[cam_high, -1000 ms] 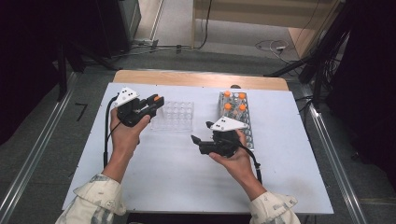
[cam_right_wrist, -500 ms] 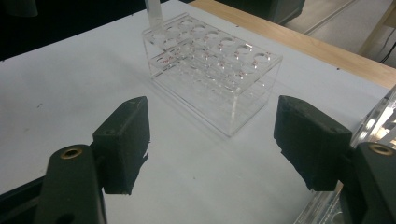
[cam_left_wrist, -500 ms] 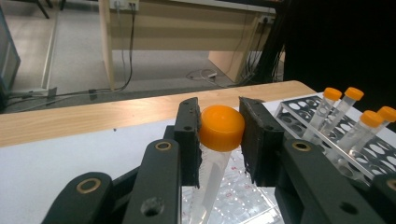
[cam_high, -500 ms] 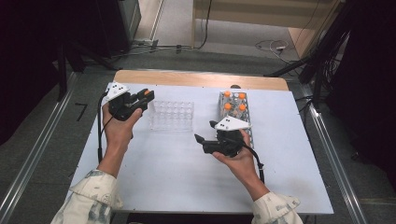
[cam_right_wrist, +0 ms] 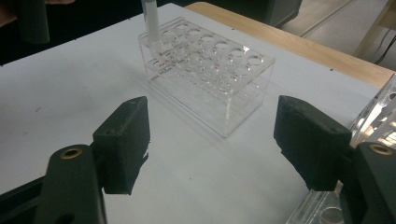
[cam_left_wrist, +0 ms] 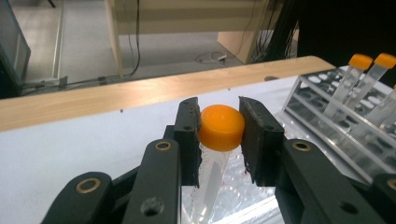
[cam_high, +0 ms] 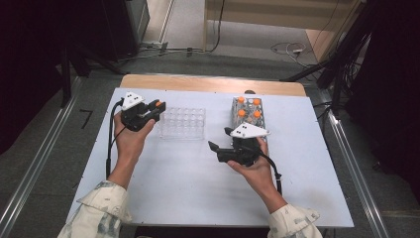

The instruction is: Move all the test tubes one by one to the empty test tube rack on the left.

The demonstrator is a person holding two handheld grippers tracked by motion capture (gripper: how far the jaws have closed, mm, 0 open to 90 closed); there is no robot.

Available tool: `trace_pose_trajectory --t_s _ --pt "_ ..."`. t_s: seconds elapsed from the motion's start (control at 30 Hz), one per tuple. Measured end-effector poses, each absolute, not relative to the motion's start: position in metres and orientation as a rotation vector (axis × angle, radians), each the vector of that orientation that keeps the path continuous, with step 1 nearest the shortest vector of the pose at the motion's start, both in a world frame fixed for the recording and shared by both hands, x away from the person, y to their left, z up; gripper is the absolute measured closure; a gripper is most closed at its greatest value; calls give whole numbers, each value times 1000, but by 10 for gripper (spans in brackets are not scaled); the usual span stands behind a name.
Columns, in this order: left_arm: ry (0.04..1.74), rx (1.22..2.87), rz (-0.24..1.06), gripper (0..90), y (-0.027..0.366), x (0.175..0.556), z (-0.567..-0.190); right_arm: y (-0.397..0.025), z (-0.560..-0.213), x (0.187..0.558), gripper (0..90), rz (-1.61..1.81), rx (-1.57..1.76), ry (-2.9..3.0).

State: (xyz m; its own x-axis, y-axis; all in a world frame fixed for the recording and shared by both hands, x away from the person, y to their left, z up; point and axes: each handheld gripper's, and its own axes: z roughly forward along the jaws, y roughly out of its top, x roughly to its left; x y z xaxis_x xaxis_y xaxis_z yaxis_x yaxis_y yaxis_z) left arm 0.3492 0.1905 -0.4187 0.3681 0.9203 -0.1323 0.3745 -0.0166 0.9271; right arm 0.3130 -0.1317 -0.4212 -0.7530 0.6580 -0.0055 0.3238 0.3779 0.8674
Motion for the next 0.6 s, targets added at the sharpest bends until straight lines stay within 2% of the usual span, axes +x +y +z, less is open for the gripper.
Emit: trace_pose_trajectory --t_s 0.6 --pt "1206 1645 651 687 189 348 -439 -132 -424 314 255 1305 873 2298"
